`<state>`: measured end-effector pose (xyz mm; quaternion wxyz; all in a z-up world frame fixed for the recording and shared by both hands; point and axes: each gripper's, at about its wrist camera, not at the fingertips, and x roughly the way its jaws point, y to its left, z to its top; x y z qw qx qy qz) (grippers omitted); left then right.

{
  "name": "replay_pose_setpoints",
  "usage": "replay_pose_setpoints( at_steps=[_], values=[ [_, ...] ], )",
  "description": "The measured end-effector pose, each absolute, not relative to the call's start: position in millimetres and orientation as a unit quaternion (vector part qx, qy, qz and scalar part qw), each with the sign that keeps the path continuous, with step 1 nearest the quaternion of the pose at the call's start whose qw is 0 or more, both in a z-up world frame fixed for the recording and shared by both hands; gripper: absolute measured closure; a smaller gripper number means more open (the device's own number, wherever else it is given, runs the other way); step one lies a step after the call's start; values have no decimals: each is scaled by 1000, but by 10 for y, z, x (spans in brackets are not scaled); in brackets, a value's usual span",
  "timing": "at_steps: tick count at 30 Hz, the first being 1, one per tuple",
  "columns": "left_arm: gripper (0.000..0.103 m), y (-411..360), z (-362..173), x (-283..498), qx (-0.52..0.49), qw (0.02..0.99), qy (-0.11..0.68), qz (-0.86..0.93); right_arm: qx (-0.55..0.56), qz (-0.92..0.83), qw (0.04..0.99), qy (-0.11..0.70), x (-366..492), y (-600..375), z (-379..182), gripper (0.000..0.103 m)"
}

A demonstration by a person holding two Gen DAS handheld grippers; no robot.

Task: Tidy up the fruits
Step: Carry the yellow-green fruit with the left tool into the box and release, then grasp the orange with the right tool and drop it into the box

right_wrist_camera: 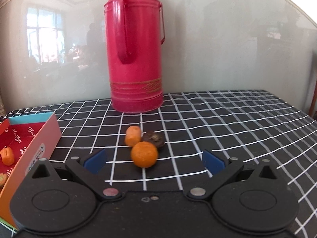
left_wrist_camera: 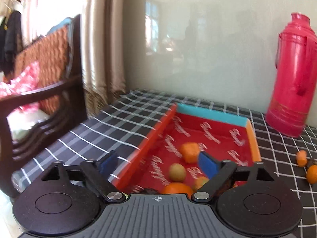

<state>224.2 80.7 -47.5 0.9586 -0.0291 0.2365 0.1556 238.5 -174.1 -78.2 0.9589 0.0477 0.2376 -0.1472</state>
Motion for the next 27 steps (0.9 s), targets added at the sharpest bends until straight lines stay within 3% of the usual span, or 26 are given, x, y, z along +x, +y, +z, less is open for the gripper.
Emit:
replay_pose_setpoints(
  at_steps=[8,11,15,17,20,27],
  values=[
    [7,1188,-371,2115,-52,960,200,187,82,-143,951,263,2633,-1791,-901,11],
    [6,1319,-385,2106,-54,957,200,201,77,-138,950,270,2732,-1766,-923,25],
    [5,1455,-404,2105,-59,954,203,214,84,-134,943,292,2853,-1787,-985,54],
    [4,1496,-409,2102,-60,952,203,220,91,-134,940,301,2879,-1802,-1024,57],
    [4,1535,-421,2112,-65,951,205,223,77,-138,943,293,2859,-1774,-1006,73],
    [4,1549,-423,2111,-72,950,204,226,64,-90,956,271,2750,-1616,-908,73]
  ],
)
